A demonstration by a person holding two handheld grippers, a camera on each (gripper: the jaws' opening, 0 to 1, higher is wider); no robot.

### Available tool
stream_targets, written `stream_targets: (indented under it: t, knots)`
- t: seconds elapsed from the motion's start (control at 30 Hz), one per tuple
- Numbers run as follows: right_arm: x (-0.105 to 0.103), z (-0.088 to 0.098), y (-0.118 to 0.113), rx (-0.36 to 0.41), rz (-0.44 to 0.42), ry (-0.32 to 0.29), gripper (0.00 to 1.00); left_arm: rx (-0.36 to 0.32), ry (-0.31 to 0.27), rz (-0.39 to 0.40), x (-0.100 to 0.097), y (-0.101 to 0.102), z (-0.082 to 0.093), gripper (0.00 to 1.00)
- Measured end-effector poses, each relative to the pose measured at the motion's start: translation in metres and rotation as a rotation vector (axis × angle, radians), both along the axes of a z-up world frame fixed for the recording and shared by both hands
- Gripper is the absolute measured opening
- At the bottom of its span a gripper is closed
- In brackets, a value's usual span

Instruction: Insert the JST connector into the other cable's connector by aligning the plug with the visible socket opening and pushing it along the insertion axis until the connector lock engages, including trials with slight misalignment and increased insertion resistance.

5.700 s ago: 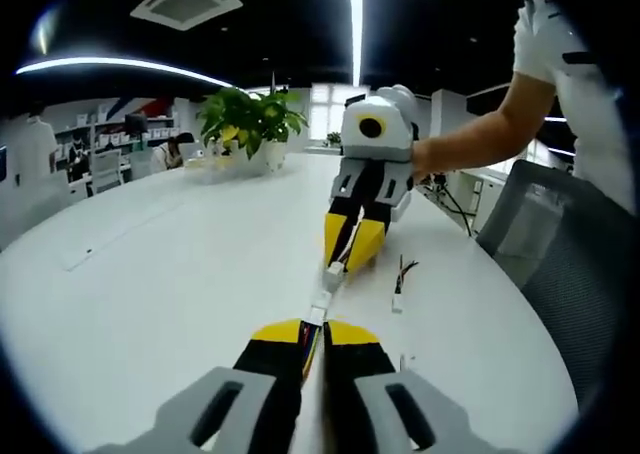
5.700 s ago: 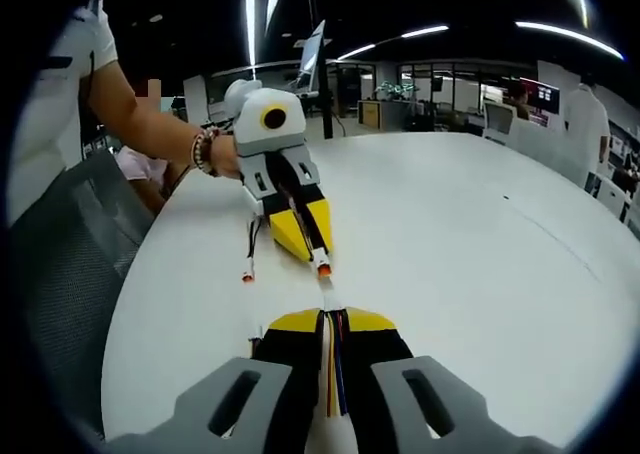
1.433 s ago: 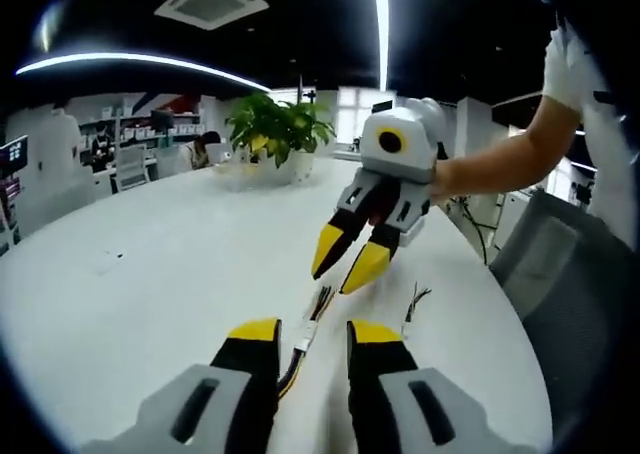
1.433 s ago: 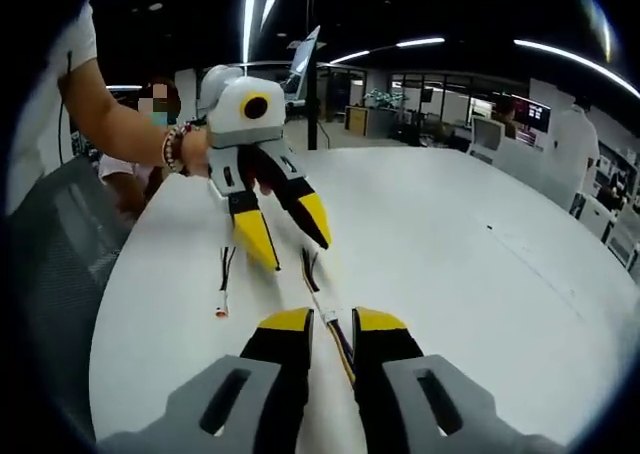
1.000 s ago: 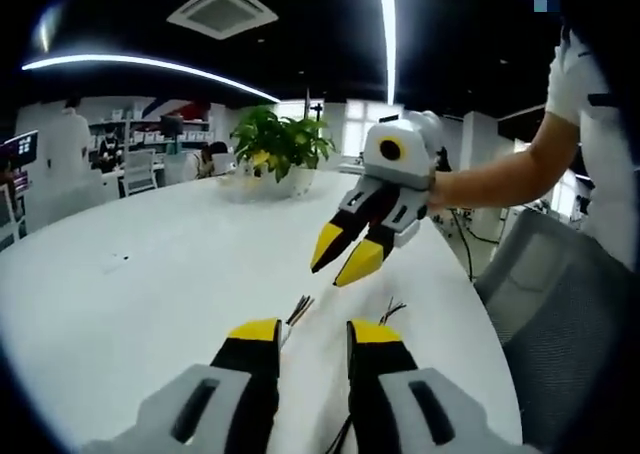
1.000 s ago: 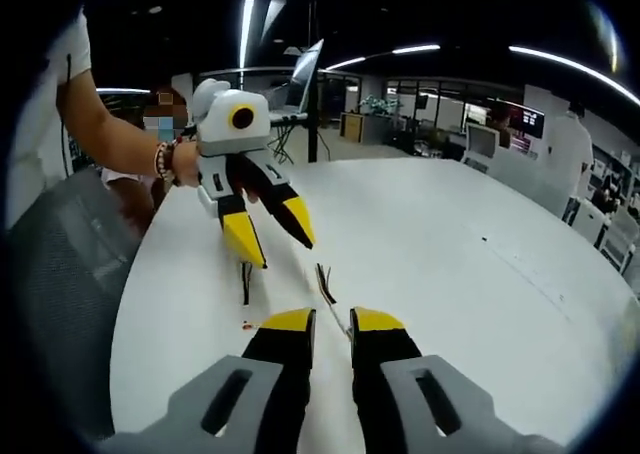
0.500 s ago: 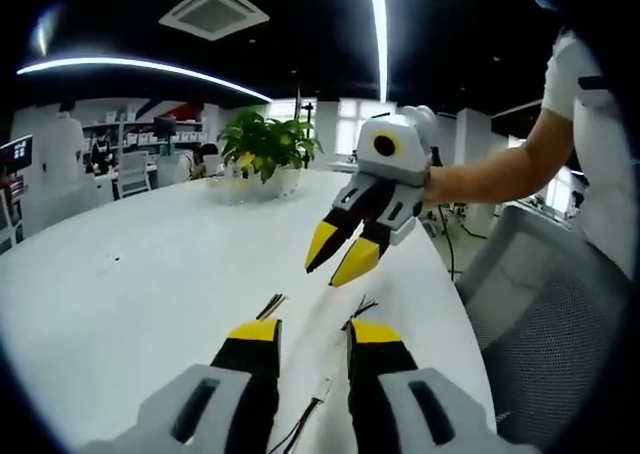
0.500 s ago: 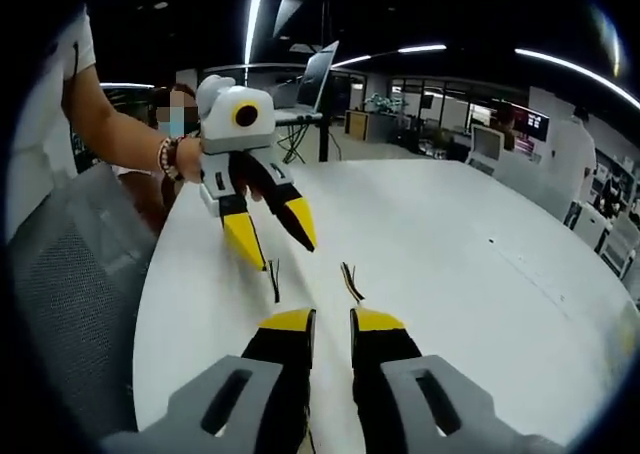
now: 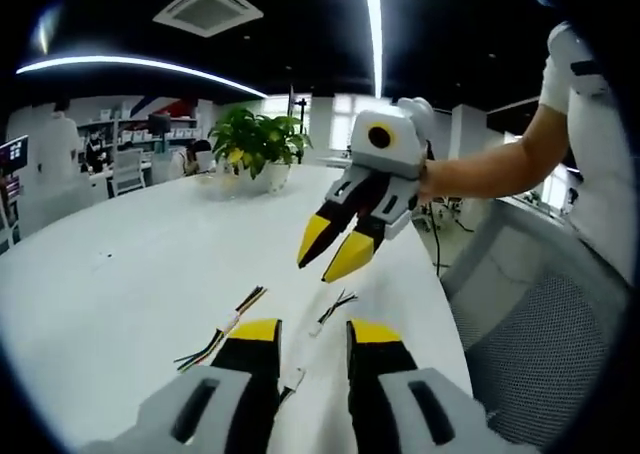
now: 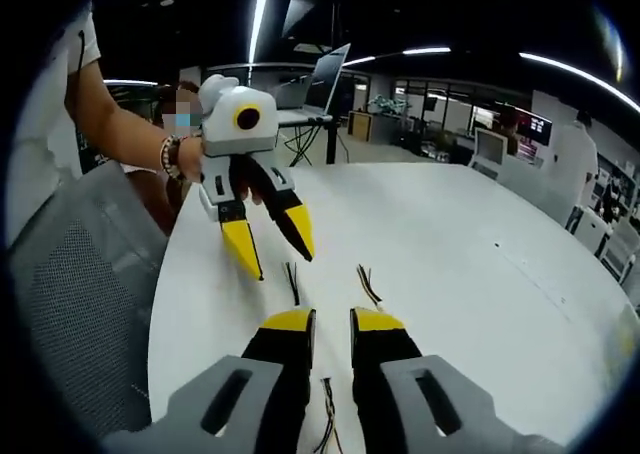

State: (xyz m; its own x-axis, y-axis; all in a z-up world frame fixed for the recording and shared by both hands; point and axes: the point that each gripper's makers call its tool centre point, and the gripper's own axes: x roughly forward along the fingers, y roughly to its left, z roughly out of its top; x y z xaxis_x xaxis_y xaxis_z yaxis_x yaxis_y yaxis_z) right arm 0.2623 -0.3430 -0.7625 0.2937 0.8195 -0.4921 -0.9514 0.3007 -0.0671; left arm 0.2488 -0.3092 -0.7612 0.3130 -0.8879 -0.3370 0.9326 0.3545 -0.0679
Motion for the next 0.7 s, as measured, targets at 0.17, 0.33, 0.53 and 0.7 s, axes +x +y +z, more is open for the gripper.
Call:
stream_targets:
  t: [0.17, 0.33, 0.53, 0.7]
  knots:
    - [-0.009, -0.002, 0.001, -0.007, 0.005, 0.005, 0.11, 0.005, -0.002, -0.004, -0.006, -0.001, 0.0, 0.19]
    - [-0.016, -0.004, 0.0, -0.015, 0.007, 0.008, 0.11, 0.011, 0.002, -0.006, -0.01, -0.001, -0.002, 0.19]
    - [-0.019, -0.009, -0.003, -0.027, 0.009, 0.018, 0.11, 0.023, 0.006, -0.009, -0.011, 0.001, -0.008, 0.19]
    - [-0.02, -0.016, -0.003, -0.038, 0.017, 0.031, 0.11, 0.024, 0.015, -0.008, -0.009, 0.002, -0.012, 0.19]
